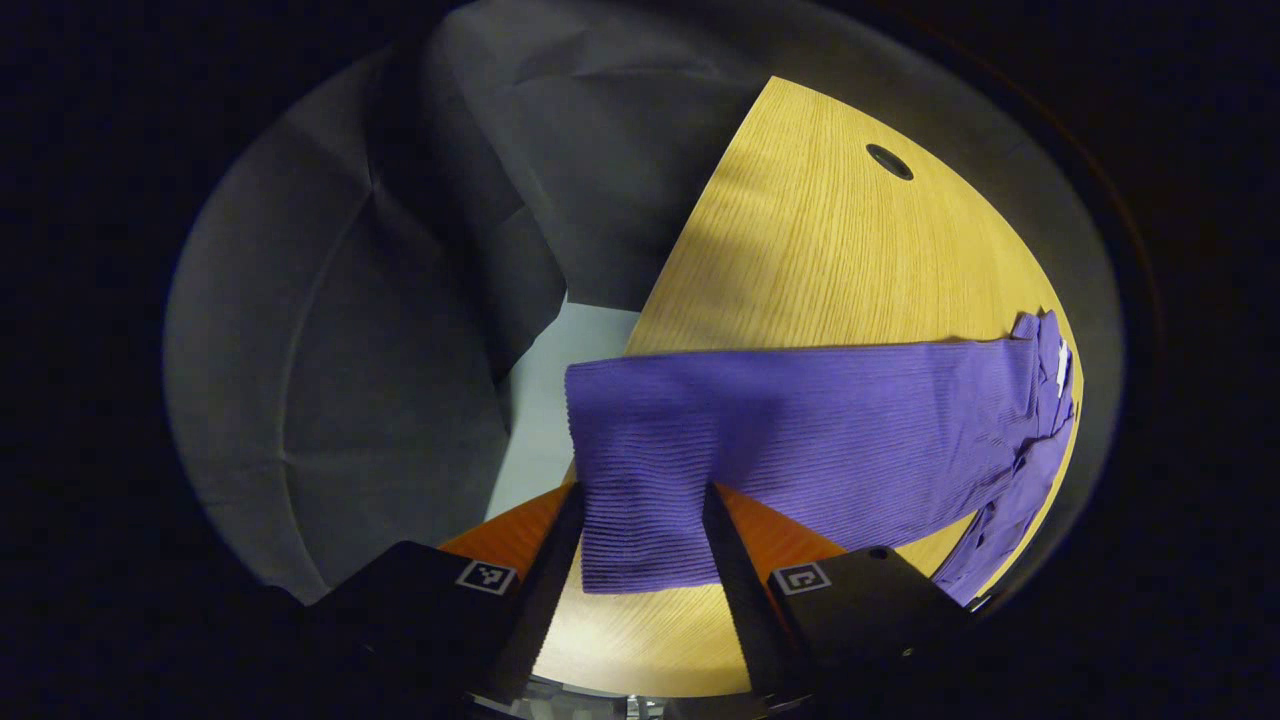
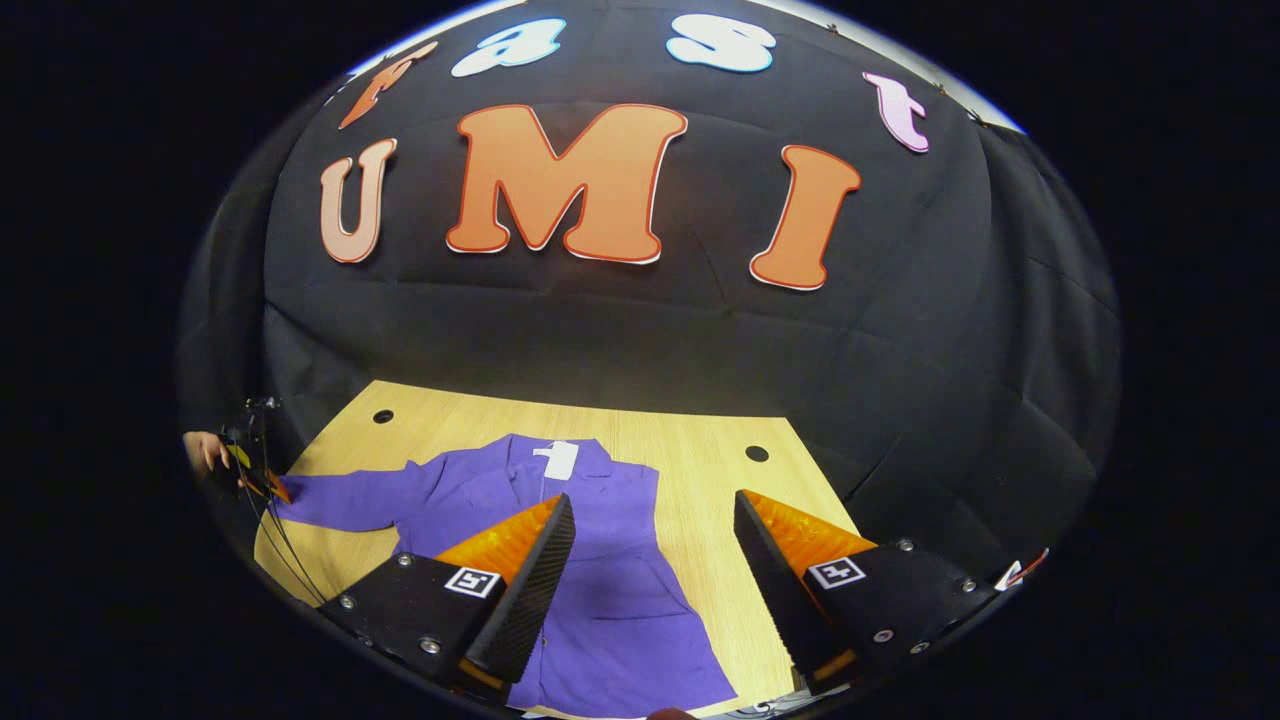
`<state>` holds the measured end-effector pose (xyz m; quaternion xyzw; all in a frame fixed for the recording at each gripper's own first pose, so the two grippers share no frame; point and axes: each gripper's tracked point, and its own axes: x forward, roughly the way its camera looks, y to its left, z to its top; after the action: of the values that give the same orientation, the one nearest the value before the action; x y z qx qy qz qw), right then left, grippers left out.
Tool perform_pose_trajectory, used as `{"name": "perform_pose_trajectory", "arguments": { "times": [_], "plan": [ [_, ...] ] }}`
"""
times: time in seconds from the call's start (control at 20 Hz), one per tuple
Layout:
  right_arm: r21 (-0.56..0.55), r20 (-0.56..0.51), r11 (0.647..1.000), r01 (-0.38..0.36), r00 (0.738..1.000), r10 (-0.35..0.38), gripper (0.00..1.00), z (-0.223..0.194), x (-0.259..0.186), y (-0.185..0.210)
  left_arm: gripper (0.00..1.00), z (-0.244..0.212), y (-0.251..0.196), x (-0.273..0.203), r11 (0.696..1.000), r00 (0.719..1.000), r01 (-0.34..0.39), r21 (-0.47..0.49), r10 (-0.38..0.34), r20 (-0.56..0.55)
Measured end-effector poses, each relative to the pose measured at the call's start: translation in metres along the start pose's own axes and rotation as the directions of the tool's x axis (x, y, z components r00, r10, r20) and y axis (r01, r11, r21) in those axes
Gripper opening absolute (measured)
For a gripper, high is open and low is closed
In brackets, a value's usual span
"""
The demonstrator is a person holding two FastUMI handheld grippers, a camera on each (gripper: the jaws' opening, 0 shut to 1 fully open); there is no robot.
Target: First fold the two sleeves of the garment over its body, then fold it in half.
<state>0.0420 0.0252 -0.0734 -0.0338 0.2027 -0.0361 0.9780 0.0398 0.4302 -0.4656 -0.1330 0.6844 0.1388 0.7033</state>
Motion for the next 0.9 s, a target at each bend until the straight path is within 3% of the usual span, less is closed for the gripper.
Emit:
{"name": "perform_pose_trajectory", "arguments": {
  "times": [0.25,0.5,0.9],
  "plan": [
    [0.013,0.001,1.000,-0.018,1.000,0.018,0.96,-0.007,0.007,-0.021,0.10,-0.001,-0.023,-0.004,1.000,1.000,0.021,-0.004,-0.021,-0.008],
    [0.043,0.014,0.999,-0.011,1.000,0.010,0.96,-0.008,0.008,-0.055,0.08,0.005,-0.053,-0.054,0.998,0.996,0.050,0.037,-0.053,0.079],
    [0.115,0.063,0.992,-0.053,0.997,0.046,0.96,-0.004,0.012,-0.093,0.08,0.005,-0.159,-0.165,0.970,0.965,0.121,0.209,-0.165,0.204]
  ]
}}
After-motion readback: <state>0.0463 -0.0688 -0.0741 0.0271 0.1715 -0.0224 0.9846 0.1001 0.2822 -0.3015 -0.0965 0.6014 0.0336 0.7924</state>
